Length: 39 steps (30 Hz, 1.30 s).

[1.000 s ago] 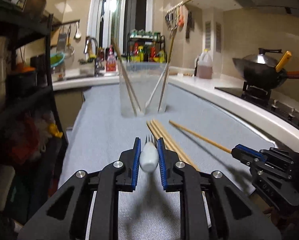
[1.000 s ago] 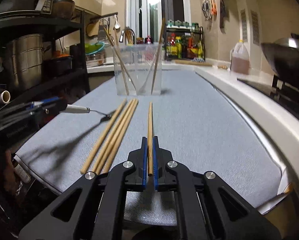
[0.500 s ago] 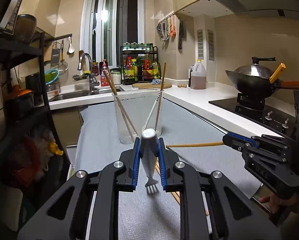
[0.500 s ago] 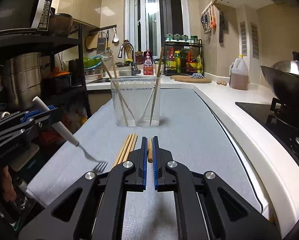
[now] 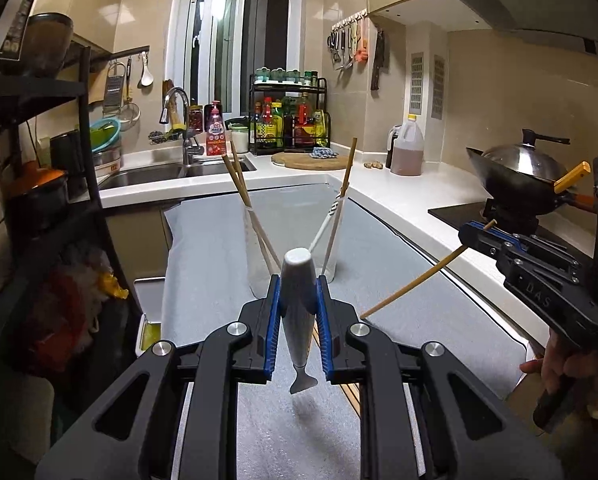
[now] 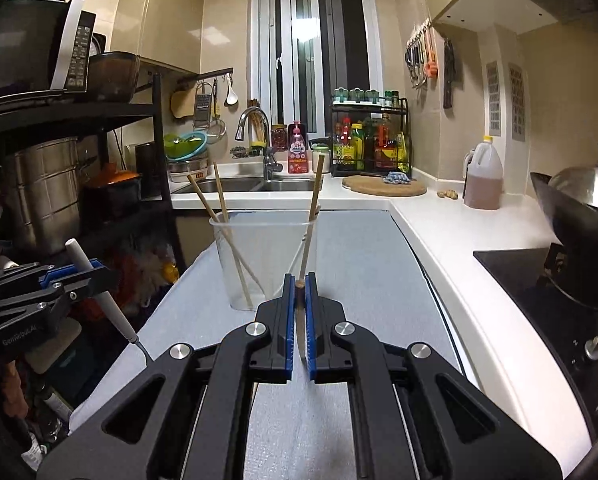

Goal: Organize utensils
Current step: 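Lift and carry the fork in the left tool while the right tool carries its chopstick to the container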

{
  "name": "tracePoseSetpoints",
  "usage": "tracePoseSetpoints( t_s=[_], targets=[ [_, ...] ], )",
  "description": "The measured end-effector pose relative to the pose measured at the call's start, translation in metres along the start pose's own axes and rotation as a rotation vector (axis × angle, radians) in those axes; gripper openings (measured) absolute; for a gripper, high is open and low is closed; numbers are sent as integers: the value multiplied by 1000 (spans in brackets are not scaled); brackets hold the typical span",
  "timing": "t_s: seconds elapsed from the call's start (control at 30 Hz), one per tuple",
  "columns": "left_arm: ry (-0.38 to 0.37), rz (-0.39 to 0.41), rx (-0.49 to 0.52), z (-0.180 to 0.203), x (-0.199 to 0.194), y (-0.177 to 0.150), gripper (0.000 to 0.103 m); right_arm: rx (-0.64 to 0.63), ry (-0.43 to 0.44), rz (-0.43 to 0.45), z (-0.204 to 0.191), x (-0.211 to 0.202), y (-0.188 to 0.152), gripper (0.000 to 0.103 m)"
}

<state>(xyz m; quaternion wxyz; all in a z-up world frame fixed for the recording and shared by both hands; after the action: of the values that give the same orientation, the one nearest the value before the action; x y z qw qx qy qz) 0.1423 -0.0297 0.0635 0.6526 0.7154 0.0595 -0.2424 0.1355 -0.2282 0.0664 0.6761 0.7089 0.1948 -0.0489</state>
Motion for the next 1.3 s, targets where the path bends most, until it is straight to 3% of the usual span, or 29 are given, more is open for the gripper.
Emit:
tracePoseSetpoints(
  t_s=[0.3, 0.83, 1.07, 1.3],
  targets=[
    [-23, -5, 10, -7, -4, 33, 17, -10, 26, -1, 5, 3, 30, 5],
    [-35, 118, 55, -4, -1, 130, 17, -83, 65, 77, -4, 9, 128, 5],
    [-43, 161, 81, 3, 12, 173, 17, -95, 93, 117, -11, 16, 173, 5],
    [-50, 168, 98, 6, 44, 188, 17, -122, 91, 170, -17, 38, 203, 5]
  ],
)
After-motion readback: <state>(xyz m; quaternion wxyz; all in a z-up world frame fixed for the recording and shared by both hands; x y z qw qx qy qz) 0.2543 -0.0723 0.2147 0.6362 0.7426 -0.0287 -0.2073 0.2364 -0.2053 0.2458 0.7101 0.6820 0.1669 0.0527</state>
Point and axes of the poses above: each gripper's, at about its wrist camera, not at the fingertips, and x roughly the way its jaws point, z to its right, y to its top, the point moved 2 cm from there along x, roughly the way its jaws point, and after that the axes turned 8 degrees about y, right-handed, at the moved point
